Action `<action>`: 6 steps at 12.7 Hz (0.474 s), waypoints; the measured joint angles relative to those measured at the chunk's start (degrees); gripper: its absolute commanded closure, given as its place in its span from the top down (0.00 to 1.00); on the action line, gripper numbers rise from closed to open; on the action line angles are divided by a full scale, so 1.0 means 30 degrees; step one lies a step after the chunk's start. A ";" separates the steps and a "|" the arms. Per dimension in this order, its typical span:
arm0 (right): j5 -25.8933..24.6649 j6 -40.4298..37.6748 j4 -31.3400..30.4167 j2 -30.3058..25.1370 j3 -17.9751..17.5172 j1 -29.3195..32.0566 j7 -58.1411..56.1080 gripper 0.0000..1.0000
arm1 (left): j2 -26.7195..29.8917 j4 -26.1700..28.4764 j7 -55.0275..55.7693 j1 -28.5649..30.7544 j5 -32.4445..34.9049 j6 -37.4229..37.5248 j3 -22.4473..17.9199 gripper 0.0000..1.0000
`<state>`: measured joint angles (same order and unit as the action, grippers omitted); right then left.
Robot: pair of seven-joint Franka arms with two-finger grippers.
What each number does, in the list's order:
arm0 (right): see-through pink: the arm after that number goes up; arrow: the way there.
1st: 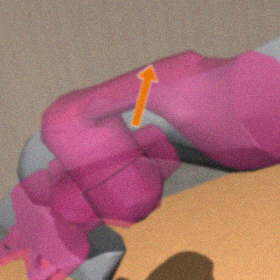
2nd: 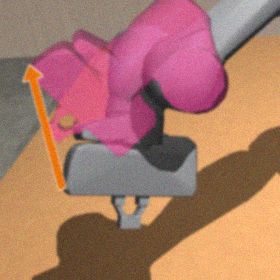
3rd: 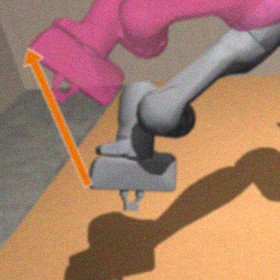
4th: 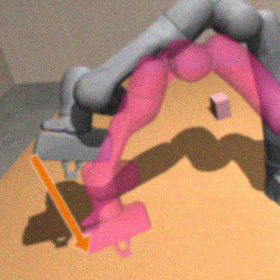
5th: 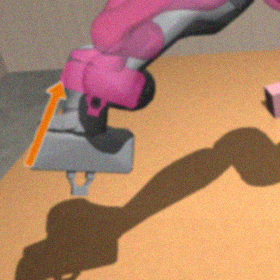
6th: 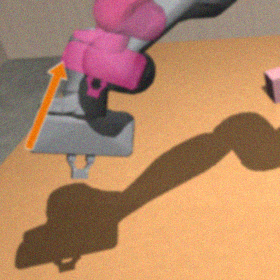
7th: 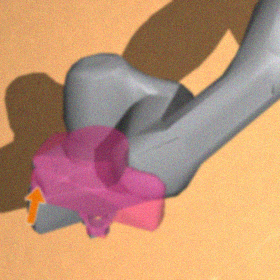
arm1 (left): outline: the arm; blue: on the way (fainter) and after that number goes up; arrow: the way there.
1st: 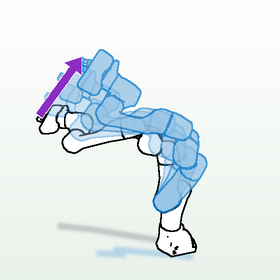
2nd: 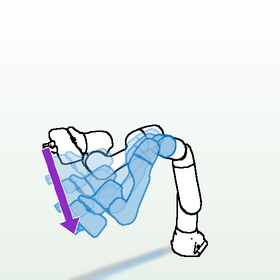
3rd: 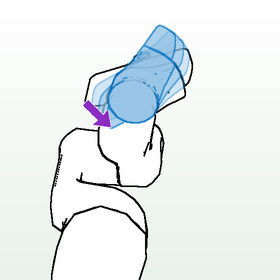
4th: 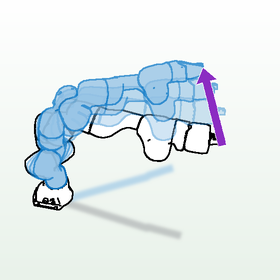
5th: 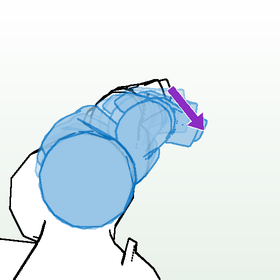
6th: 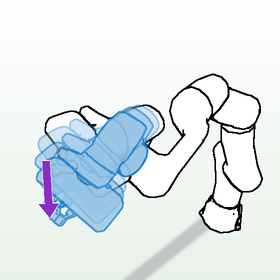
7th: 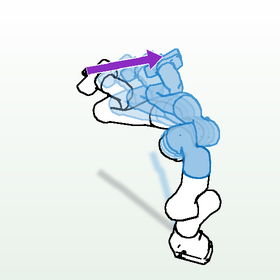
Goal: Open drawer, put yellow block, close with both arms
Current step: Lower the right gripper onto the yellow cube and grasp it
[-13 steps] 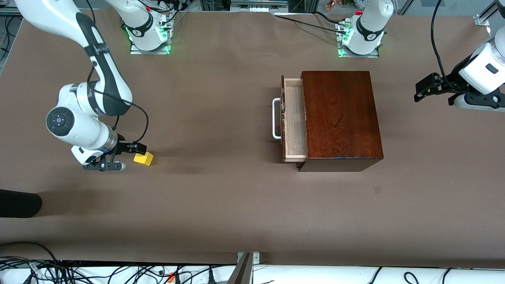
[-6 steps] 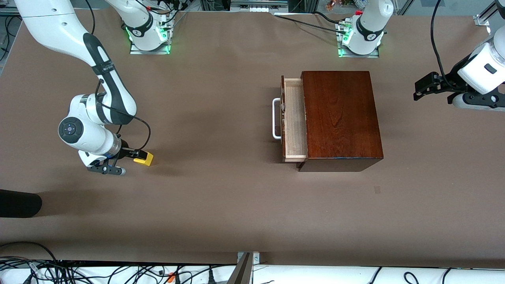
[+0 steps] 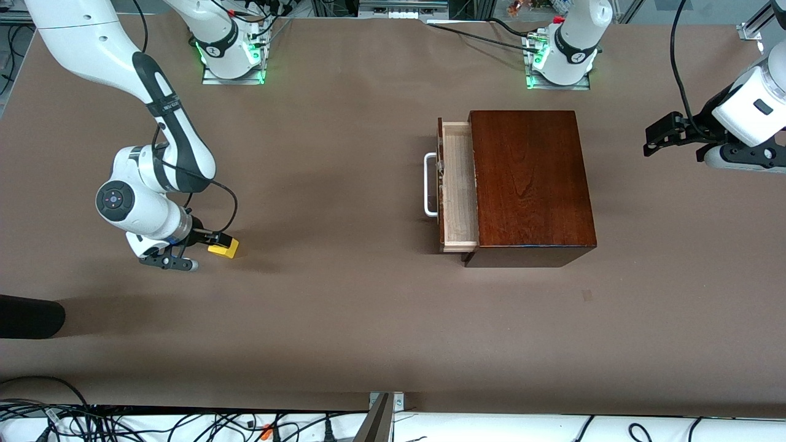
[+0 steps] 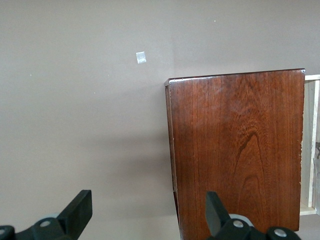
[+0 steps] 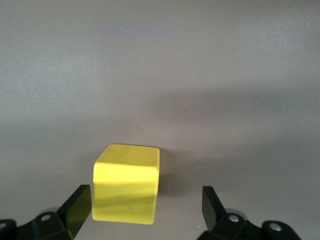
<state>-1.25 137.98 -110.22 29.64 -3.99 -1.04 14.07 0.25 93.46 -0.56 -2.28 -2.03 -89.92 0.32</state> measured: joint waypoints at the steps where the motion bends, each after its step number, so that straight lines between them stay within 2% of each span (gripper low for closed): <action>1: 0.0000 0.0020 0.0000 0.0000 -0.0028 -0.0029 0.0075 0.98 | 0.0000 0.0000 -0.0001 -0.0001 0.0000 0.0000 0.0000 1.00; 6: 0.0000 0.0242 -0.0023 0.0065 -0.0057 -0.0065 0.0214 0.98 | 0.0000 0.0000 -0.0016 -0.0009 0.0000 0.0029 0.0001 1.00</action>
<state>-1.25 138.70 -110.29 29.84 -4.16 -1.23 14.71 0.25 93.46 -0.61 -2.30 -2.03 -89.83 0.33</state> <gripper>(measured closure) 0.013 0.000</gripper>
